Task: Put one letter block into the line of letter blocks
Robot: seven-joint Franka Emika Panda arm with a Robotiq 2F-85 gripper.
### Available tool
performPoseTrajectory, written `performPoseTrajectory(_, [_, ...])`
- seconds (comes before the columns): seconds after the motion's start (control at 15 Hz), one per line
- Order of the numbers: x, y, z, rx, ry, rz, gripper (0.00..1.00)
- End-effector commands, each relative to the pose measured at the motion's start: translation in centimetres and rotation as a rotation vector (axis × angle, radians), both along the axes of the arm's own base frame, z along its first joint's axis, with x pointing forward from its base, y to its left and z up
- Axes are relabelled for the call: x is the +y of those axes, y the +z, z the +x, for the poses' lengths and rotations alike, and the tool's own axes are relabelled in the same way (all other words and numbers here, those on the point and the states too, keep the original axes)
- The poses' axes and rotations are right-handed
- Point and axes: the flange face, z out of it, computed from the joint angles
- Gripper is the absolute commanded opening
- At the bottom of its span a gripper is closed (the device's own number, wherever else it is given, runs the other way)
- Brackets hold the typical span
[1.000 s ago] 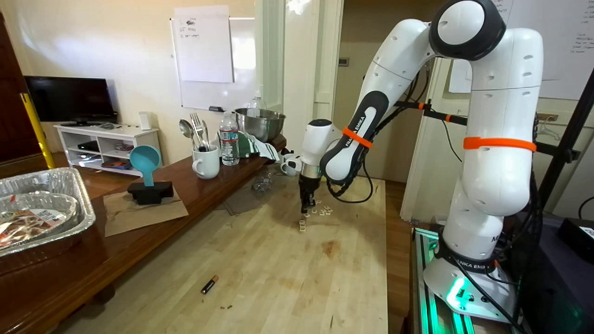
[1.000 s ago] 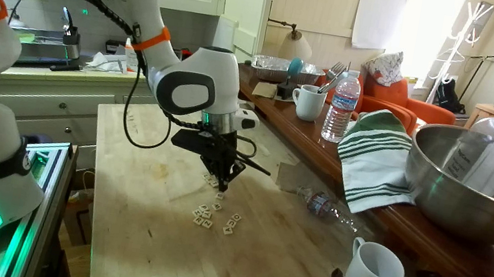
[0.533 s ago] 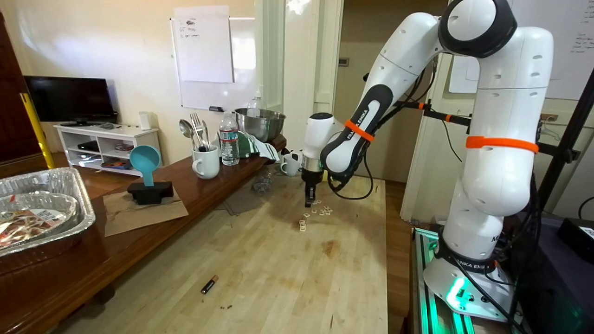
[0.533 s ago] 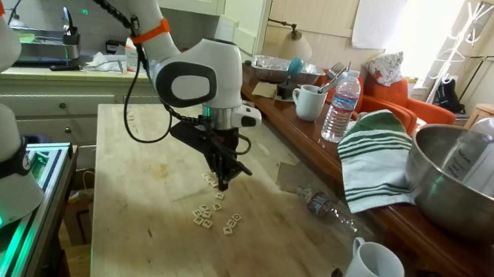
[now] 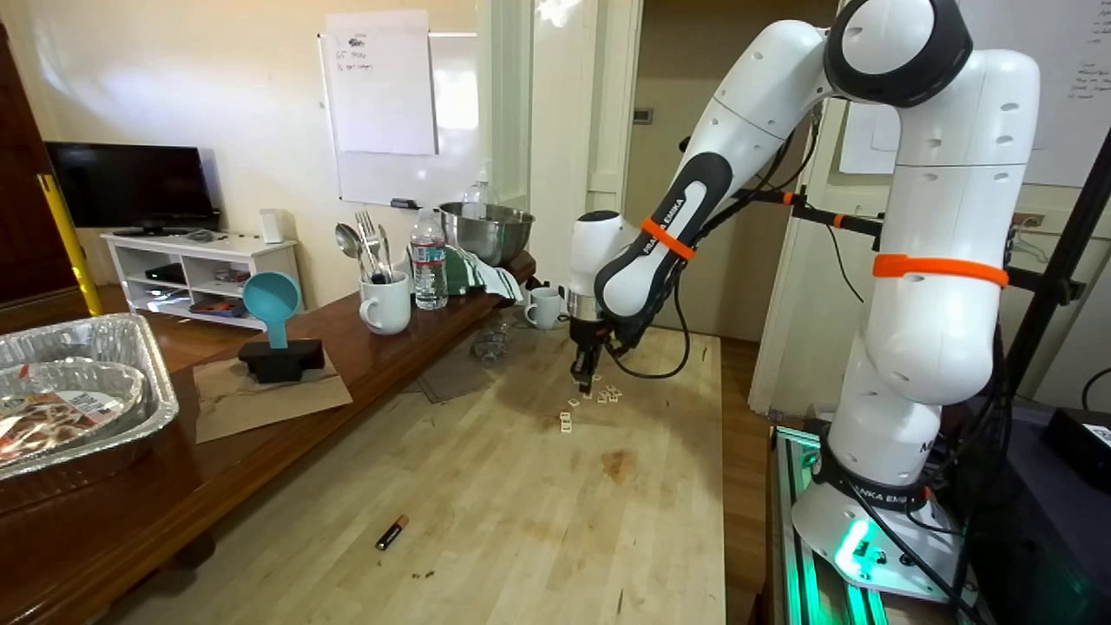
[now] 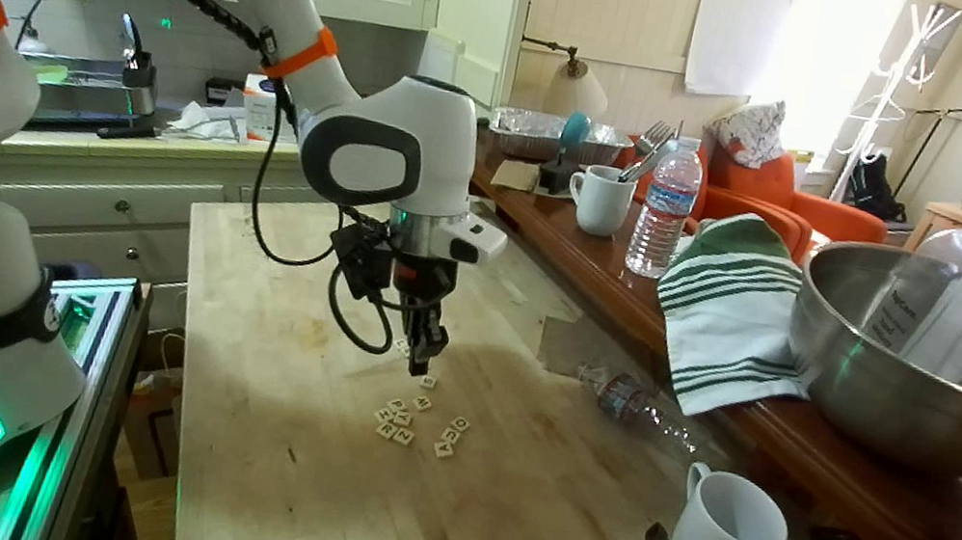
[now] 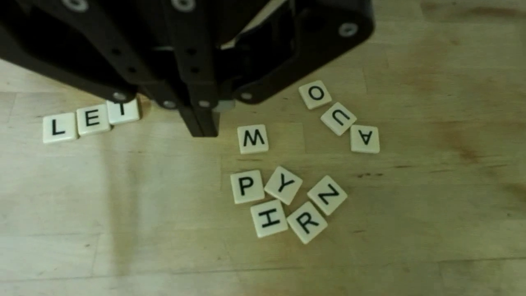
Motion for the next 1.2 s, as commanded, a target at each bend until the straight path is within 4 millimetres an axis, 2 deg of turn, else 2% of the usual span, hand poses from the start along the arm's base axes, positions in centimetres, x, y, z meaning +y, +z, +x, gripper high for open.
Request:
performPoseTrajectory(0.0, [0.4,-0.4,0.0,-0.017,-0.131,0.056,0.0])
performPoseTrajectory(0.47, [-0.4,-1.2,0.8,-0.047,-0.279,0.099,0.0])
performPoseTrajectory(1.13, [-1.5,-2.6,1.8,-0.086,-0.371,0.109,0.0])
